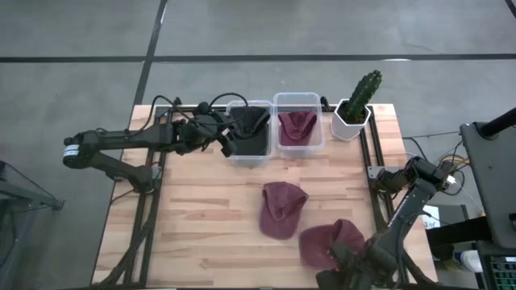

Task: Pick & Place hat
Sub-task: Put the right red cap into the right transparent bin

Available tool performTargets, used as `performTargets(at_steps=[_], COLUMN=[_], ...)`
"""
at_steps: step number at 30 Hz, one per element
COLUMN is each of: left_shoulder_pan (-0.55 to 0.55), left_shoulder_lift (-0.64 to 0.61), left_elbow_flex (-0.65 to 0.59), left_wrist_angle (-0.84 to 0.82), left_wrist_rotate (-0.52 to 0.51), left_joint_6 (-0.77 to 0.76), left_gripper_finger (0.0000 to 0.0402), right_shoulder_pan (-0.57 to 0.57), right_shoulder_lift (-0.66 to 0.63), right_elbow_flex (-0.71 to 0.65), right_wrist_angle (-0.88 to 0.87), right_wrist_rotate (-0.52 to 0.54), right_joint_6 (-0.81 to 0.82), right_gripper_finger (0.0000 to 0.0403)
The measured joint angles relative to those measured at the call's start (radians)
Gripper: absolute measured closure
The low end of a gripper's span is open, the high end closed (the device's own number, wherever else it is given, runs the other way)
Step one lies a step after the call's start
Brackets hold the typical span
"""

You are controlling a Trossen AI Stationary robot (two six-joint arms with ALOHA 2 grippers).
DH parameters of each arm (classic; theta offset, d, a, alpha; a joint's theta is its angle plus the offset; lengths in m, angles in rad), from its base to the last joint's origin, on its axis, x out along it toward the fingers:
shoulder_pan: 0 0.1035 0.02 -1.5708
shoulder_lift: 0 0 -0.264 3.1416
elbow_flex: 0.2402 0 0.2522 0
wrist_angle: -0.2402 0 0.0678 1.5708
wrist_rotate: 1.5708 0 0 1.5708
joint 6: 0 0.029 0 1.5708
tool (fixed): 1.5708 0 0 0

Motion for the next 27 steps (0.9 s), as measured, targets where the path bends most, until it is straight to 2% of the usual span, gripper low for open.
performTargets(at_steps=[10,16,27], left_shoulder_pan=[0.000,0.000,0.000], left_shoulder_lift=[0.000,0.000,0.000], left_elbow_flex=[0.000,0.000,0.000], left_wrist_angle=[-0.005,-0.004,-0.003], left_wrist_rotate=[0.000,0.000,0.001], left_joint_6=[0.000,0.000,-0.005], left_gripper_finger=[0.0188,0.0188,0.0188], right_shoulder_pan=[0.000,0.001,-0.004], right_shoulder_lift=[-0.001,-0.002,-0.002], right_elbow_flex=[-0.010,-0.030,-0.120], right_wrist_angle=[-0.053,-0.053,-0.053], right_wrist_rotate=[-0.009,-0.022,-0.025], right_joint_6=[-0.485,-0.669,-0.889], right_gripper_finger=[0.0285,0.0286,0.0274])
